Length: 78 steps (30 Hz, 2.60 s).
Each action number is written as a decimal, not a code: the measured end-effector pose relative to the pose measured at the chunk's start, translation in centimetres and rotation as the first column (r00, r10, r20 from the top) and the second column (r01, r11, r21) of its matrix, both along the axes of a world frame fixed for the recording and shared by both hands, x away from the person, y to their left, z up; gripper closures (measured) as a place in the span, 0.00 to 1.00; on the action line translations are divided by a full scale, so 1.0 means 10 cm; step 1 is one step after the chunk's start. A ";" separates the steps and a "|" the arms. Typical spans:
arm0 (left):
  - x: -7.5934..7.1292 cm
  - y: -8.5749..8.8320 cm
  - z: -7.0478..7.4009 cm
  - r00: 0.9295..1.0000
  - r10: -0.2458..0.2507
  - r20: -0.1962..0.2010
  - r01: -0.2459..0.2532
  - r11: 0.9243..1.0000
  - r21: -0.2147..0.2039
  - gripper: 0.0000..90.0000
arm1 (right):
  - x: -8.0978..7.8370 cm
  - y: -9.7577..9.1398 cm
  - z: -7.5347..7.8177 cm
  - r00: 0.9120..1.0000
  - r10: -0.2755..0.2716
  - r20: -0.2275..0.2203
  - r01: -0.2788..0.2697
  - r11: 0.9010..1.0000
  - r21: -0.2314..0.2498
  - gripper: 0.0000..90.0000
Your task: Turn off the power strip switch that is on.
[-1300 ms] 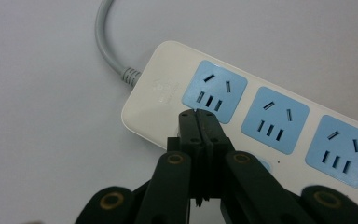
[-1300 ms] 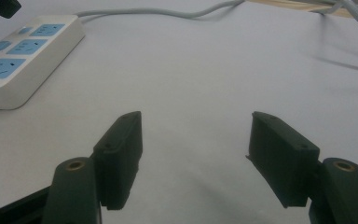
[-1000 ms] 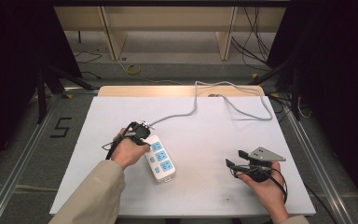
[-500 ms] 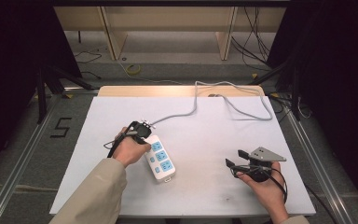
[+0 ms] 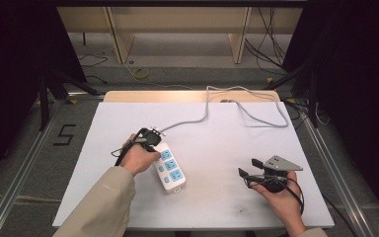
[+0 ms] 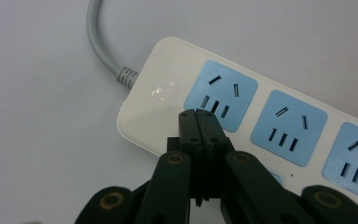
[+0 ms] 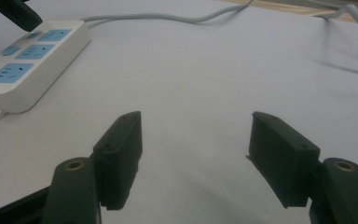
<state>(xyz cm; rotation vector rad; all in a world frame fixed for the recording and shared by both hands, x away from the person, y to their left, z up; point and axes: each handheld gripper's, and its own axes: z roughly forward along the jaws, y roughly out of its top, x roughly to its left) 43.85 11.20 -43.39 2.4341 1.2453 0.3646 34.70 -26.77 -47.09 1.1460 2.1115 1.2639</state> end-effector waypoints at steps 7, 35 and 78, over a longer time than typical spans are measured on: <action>0.01 -0.03 -0.01 1.000 -0.001 0.002 0.001 1.000 0.015 0.99 | 0.00 0.00 0.00 1.000 0.002 -0.001 -0.002 1.000 0.000 0.40; 0.03 -0.05 -0.04 1.000 0.010 -0.009 -0.009 0.998 0.055 1.00 | 0.00 0.01 0.00 1.000 0.009 -0.003 -0.009 1.000 -0.008 0.40; 0.02 -0.08 -0.04 1.000 0.021 -0.008 -0.020 0.998 0.061 1.00 | 0.00 0.01 0.00 1.000 0.010 -0.003 -0.010 1.000 -0.013 0.40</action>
